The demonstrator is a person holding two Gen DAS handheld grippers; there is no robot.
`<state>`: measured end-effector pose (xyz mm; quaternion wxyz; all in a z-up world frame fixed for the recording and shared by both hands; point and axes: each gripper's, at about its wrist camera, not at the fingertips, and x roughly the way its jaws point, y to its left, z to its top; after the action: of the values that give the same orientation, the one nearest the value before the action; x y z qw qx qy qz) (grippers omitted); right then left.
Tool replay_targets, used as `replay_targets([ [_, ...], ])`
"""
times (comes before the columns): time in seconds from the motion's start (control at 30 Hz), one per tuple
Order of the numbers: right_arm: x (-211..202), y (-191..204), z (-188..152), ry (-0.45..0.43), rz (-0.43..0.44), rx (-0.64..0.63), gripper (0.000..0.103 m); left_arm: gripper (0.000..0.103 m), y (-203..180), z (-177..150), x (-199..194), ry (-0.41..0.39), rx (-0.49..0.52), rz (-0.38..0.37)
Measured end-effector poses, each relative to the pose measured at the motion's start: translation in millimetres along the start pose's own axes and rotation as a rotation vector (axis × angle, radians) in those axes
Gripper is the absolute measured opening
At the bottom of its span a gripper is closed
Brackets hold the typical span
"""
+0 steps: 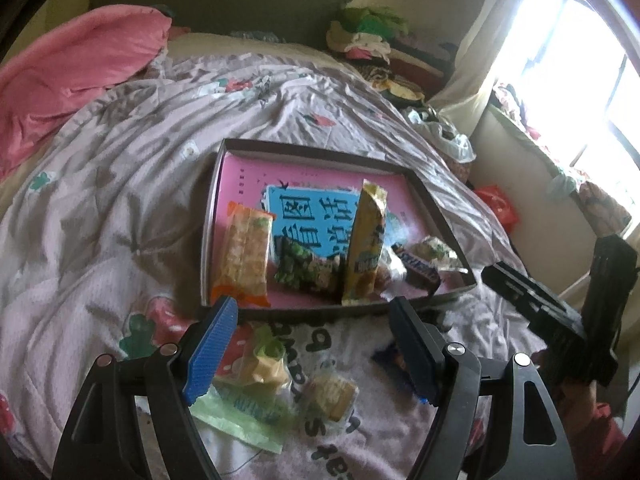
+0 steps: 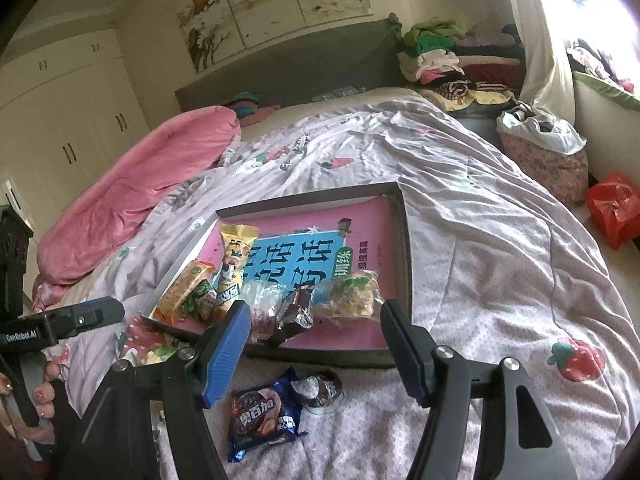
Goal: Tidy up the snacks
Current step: 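Move the left gripper to the clear cracker pack while the right gripper approaches the clear round packet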
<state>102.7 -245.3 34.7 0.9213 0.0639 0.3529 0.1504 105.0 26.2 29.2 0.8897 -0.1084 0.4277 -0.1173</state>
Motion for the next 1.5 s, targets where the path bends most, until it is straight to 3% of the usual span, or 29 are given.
replay_targets([
  [0.4, -3.9, -4.6, -3.1, 0.018, -0.015, 0.019, 0.067, 0.079, -11.5, -20.9, 7.8, 0.071, 0.079, -0.006],
  [1.13, 21.7, 10.3, -26.5, 0.174, -0.048, -0.078, 0.067, 0.079, -31.9, -48.6, 32.6, 0.202, 0.187, -0.041],
  [1.5, 35.5, 14.0, -33.7, 0.221, -0.072, -0.125, 0.054, 0.079, -36.7, -55.7, 43.6, 0.237, 0.223, -0.034],
])
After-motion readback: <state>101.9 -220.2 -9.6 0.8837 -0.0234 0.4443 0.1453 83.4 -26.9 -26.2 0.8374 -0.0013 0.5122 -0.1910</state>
